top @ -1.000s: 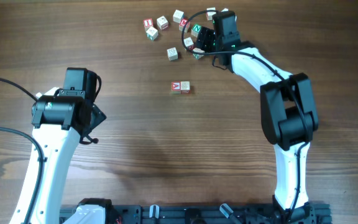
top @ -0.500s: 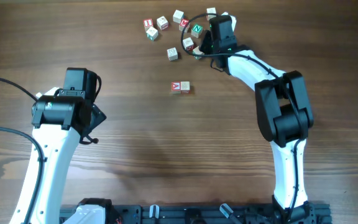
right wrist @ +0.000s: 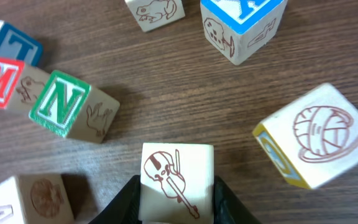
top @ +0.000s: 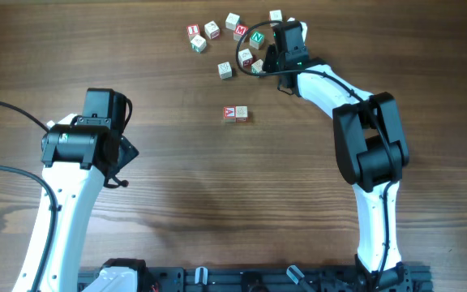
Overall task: Form a horizontal line
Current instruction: 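Lower the right gripper and grasp the violin-picture block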
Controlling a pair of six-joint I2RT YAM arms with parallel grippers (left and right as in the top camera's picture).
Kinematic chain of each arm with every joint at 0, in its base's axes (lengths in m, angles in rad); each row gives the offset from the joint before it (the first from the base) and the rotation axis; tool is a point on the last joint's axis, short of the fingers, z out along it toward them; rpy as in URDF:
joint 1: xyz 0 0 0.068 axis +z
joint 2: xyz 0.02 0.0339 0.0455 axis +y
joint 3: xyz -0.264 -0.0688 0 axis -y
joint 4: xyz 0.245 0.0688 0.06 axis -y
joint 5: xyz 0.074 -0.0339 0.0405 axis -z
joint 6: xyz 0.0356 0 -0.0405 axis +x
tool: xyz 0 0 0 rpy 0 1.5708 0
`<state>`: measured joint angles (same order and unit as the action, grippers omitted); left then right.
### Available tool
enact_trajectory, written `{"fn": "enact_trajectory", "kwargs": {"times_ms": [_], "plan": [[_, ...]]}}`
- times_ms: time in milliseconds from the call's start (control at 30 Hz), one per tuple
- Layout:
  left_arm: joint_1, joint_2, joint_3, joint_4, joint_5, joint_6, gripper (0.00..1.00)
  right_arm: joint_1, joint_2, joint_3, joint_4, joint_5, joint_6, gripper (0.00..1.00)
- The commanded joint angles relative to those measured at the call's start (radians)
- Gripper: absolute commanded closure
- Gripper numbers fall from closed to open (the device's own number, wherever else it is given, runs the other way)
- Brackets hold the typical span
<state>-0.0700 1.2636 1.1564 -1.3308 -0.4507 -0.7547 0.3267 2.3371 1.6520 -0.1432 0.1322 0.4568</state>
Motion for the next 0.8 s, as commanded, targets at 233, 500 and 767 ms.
{"fn": "enact_trajectory", "kwargs": {"times_ms": [233,500,767], "plan": [[0.007,-0.013,-0.011,0.0,0.006,-0.02,0.0,0.007,-0.203,0.014,-0.199,0.018,-0.086,0.76],[0.007,-0.013,-0.011,0.027,0.061,-0.02,0.0,0.021,-0.342,0.014,-0.594,-0.074,-0.101,0.81],[0.007,-0.013,-0.011,0.153,0.161,-0.02,0.0,0.099,-0.342,-0.097,-0.727,-0.1,-0.085,0.84]]}}
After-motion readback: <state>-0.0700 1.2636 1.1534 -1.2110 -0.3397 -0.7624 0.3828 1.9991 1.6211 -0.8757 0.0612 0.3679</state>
